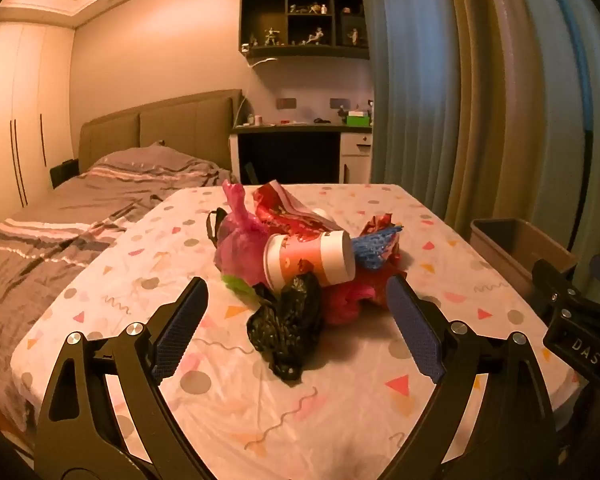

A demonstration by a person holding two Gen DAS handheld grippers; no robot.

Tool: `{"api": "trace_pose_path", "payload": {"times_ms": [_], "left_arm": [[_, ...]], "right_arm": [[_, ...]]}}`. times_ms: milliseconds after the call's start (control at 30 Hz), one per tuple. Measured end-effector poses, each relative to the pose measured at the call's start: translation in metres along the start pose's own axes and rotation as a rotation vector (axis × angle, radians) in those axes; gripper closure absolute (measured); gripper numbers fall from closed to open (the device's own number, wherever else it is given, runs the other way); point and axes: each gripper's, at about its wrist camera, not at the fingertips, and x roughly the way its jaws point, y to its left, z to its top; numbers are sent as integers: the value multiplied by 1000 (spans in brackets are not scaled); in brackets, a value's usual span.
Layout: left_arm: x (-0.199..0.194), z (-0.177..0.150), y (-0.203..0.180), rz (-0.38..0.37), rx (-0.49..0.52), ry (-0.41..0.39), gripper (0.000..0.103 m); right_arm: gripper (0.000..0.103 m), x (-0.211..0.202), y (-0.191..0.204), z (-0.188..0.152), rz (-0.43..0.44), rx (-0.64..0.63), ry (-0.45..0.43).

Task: Collect trash

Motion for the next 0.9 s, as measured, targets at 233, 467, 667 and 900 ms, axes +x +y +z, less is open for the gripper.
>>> {"api": "trace_pose_path", "payload": {"times_ms": [233,467,667,900], "left_arm": [[0,0,0,0,1,3,14],[-3,1,0,-2,-1,1,14],[-6,2,-3,-4,4,-2,14],[-2,0,1,-2,-5,1,14]], "right_arm": [[5,0,1,0,-1,-2,3],[5,1,1,0,2,-1,6],[5,1,2,-1,0,-4,5],[5,0,1,-1,2,-3,5]]}}
